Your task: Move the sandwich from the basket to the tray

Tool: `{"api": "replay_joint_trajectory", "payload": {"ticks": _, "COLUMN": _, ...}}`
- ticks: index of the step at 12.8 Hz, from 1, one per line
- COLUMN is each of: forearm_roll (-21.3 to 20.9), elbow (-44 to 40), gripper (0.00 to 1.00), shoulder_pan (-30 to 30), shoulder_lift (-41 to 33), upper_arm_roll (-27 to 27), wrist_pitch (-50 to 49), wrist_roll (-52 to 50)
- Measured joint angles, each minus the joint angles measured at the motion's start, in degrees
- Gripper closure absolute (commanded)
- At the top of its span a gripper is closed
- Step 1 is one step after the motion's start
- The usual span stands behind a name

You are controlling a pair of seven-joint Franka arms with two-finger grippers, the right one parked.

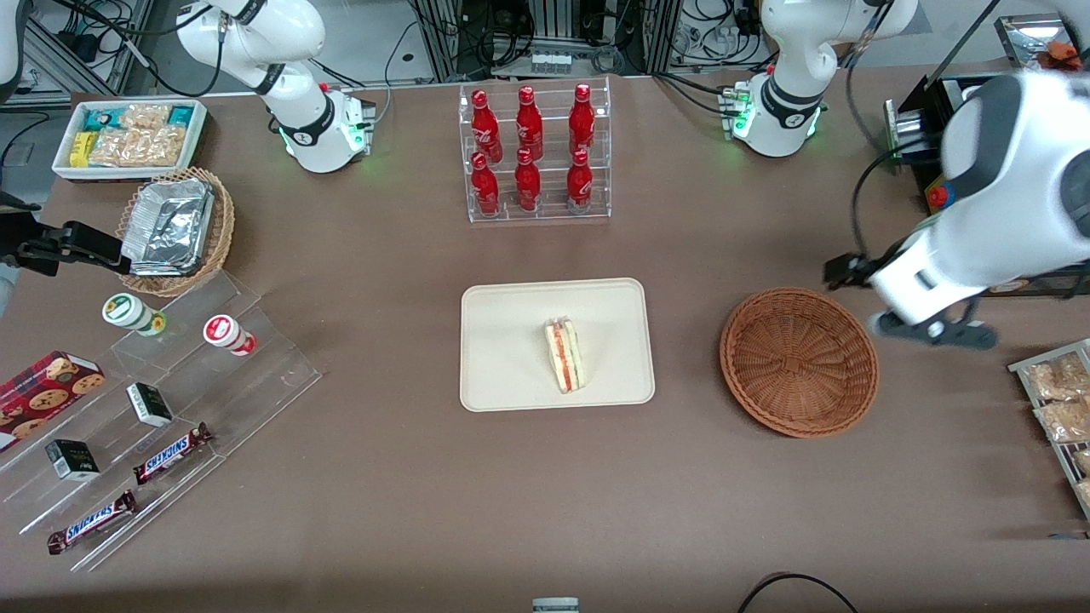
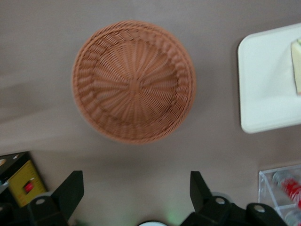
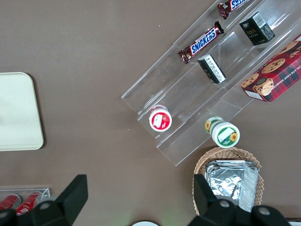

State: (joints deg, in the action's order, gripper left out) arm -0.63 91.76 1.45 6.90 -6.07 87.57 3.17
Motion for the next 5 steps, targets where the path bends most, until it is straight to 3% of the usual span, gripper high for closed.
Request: {"api": "replay_joint_trajectory", "payload": {"ticks": 5, "forearm_roll": 0.05, "elbow": 0.28, "gripper": 0.00, "shoulder_pan": -3.92, "shoulder_lift": -7.97, "upper_arm_roll": -1.07, "wrist_pitch": -5.71, "wrist_roll": 3.28}}
